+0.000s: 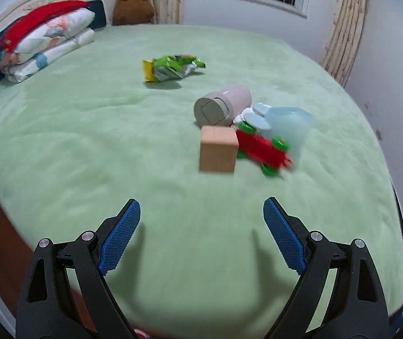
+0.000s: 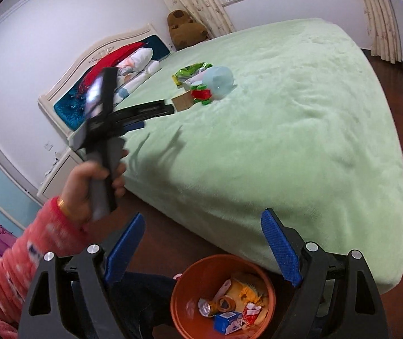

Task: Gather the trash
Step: 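Grasp the wooden block with the left gripper, then grasp the light-blue plastic cup with the right gripper while the left gripper holds the block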

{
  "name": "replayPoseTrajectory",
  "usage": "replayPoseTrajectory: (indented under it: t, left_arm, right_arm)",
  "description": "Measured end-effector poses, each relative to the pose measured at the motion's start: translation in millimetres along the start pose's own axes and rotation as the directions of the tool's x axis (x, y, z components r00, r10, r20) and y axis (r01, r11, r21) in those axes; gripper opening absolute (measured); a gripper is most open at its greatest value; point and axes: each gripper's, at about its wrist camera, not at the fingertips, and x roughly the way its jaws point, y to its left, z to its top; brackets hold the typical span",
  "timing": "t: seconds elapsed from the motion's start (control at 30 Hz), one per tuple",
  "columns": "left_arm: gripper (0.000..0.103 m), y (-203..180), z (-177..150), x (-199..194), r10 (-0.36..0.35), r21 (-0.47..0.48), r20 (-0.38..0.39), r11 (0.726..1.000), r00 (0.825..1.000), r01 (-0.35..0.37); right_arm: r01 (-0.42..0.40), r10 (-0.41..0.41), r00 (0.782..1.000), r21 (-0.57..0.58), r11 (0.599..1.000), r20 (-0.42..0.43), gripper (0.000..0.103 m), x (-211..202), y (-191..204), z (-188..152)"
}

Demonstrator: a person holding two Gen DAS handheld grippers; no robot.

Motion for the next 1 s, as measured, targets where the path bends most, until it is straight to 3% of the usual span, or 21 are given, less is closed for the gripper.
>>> replayPoseTrajectory:
  t: [0.2,0.27,0.33,0.4,0.5,0.73,1.0]
  left_arm:
    - [0.086,-5,22,35,0.036,0.006,-0.026,0.999,0.999,-0.036]
    - [0.075,-5,26,41,0.042,0.013,-0.018,0.999,0.999,-0.042]
    - [0.052,-6,28,46,0.029,0.028,-0.028,0.999,0.999,-0.028]
    - [0.035,-9,26,45,-0.020,0.037,-0.036,0.999,0.999,0.021]
    - [0.035,-13,23,38,0.003,0.073,-0.022,0.997,1.000,-0.001]
    - [0.035,3,3,5,-0.064,0.040,0.002,0.997,0.998,0.064]
    - [0.035,30,-46,-68,-0.087,0.047,0.098,0.995,0.991,0.083]
  right_arm:
    - [0.021,-0.021,1.000,0.016,1.000,0.014,0.083,-3,-11,6]
    - [0.025,-0.026,1.000,0.022,0.999,0.012,0.083,-1,-15,8]
    - [0.025,-0.025,1.000,0.029,0.999,0.008,0.083,2,-18,8]
    - [0.025,-0.025,1.000,0.032,0.999,0.004,0.083,5,-19,8]
    - [0.021,-0.021,1.000,0.035,0.999,-0.003,0.083,11,-19,10]
    - [-0.004,0.003,1.000,0.036,0.999,0.018,0.083,28,-15,37]
    - [-0.013,0.002,0.995,0.109,0.994,0.103,0.083,92,-25,125]
